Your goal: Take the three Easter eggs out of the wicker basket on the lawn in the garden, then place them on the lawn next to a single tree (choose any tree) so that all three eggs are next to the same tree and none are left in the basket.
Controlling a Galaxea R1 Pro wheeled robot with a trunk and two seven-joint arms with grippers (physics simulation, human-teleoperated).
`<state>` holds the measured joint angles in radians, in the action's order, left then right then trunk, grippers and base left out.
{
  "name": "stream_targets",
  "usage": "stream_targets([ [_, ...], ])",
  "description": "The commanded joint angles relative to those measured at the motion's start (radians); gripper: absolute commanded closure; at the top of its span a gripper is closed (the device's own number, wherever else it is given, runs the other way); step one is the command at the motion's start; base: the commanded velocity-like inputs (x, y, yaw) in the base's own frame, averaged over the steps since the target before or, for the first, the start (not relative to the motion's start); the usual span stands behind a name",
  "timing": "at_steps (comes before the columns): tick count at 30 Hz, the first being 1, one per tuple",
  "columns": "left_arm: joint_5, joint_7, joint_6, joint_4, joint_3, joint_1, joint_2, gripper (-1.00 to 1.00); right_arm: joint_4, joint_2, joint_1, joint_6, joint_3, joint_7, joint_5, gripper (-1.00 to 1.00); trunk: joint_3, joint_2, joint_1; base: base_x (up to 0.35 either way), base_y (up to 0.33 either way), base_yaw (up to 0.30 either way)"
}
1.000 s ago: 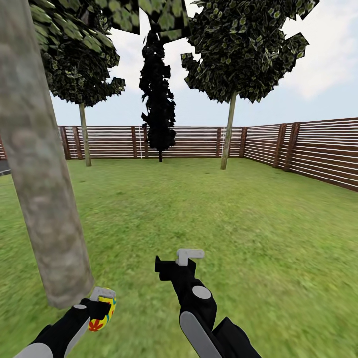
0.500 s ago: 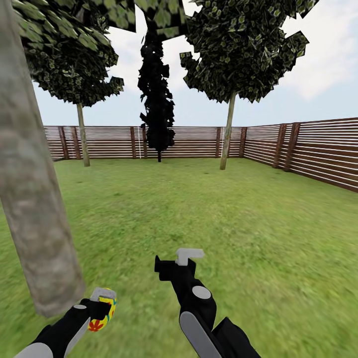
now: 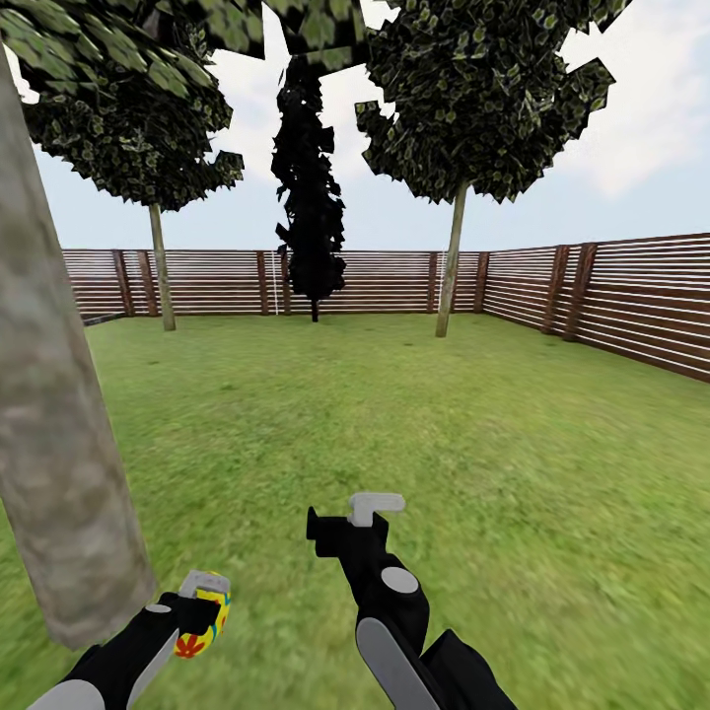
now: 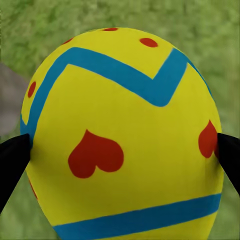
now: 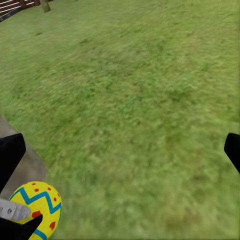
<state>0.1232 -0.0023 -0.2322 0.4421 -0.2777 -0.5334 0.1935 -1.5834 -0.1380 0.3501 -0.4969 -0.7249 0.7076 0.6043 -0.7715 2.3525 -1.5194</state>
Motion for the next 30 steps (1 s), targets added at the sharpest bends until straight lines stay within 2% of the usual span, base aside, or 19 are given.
stream_targets([
  [1, 0.010, 0.001, -0.006, 0.002, -0.006, 0.000, 0.001, 1.00, -0.001, 0.000, 0.001, -0.003, -0.001, 0.008, 0.007, -1.00, -0.001, 0.001, 0.000, 0.148, 0.033, 0.000],
  [6, 0.010, 0.002, -0.006, 0.002, -0.006, 0.000, 0.002, 1.00, -0.001, 0.000, 0.001, -0.003, -0.002, 0.009, 0.006, -1.00, -0.001, 0.001, 0.000, 0.174, 0.101, 0.000],
  [13, 0.011, 0.001, -0.005, 0.012, -0.006, 0.000, 0.004, 1.00, -0.001, 0.000, 0.001, -0.003, -0.002, 0.008, 0.006, -1.00, -0.001, 0.001, 0.000, 0.029, 0.020, 0.000],
  [22, 0.012, 0.001, -0.004, 0.013, -0.005, 0.000, 0.005, 1.00, -0.001, 0.000, 0.001, -0.003, -0.002, 0.007, 0.009, -1.00, -0.029, 0.064, -0.035, 0.001, 0.000, 0.000],
  [30, 0.012, 0.001, 0.026, 0.010, -0.004, 0.000, 0.006, 1.00, -0.001, 0.000, 0.001, -0.002, -0.008, 0.006, 0.007, -1.00, -0.054, 0.120, -0.065, 0.000, 0.000, 0.000],
])
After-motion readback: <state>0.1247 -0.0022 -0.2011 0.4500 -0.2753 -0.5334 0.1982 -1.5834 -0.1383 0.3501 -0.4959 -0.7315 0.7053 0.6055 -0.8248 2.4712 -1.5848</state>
